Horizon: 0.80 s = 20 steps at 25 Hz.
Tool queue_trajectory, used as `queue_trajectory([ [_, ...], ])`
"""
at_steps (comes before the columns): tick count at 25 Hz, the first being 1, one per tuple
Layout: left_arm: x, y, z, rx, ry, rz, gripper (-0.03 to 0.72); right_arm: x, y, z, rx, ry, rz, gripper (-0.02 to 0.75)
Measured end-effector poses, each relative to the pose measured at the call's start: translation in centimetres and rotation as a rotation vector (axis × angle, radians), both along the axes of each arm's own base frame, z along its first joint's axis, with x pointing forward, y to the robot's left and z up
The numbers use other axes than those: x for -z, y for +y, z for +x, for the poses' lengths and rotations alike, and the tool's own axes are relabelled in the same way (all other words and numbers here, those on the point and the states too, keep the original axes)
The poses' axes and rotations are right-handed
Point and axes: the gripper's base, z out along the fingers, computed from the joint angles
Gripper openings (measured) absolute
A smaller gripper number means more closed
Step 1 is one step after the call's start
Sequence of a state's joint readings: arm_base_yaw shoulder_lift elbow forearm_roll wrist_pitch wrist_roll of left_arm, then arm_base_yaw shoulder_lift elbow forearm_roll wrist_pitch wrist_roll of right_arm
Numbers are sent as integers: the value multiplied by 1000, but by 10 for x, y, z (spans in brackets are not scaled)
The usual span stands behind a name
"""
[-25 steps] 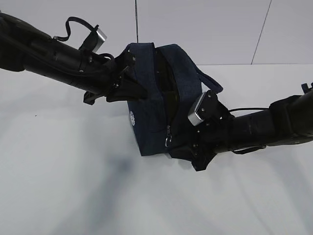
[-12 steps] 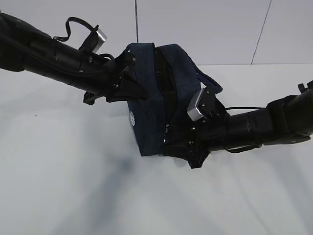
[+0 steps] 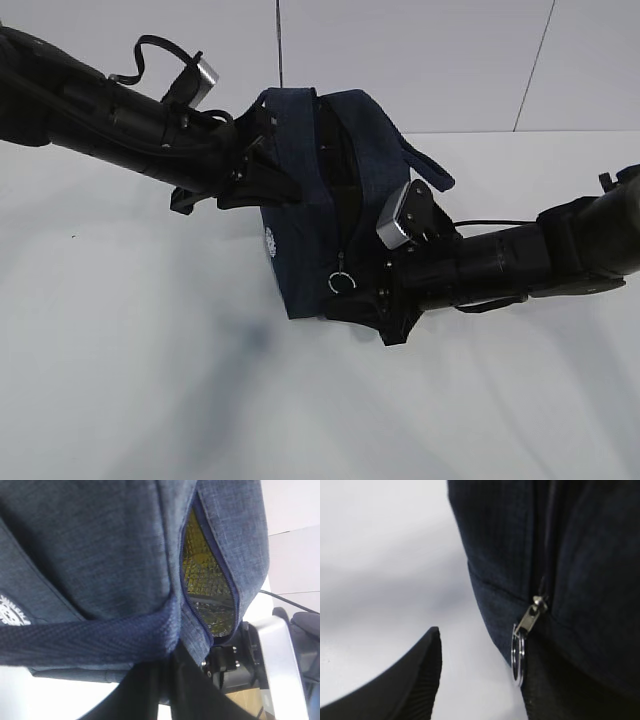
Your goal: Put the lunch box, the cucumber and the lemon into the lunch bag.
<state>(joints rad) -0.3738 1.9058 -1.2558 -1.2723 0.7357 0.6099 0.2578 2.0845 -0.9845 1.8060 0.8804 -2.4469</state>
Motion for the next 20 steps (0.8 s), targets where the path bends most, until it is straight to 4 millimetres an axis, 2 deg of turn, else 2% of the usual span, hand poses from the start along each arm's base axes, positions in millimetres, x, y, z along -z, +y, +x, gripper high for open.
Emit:
queue_trajectory([
  [11,0,0,0,0,0,0,-5,-2,1,4,-1,-9,3,378],
  [20,0,0,0,2,0,1,-5,-1,0,5,9,-13,-14,253],
])
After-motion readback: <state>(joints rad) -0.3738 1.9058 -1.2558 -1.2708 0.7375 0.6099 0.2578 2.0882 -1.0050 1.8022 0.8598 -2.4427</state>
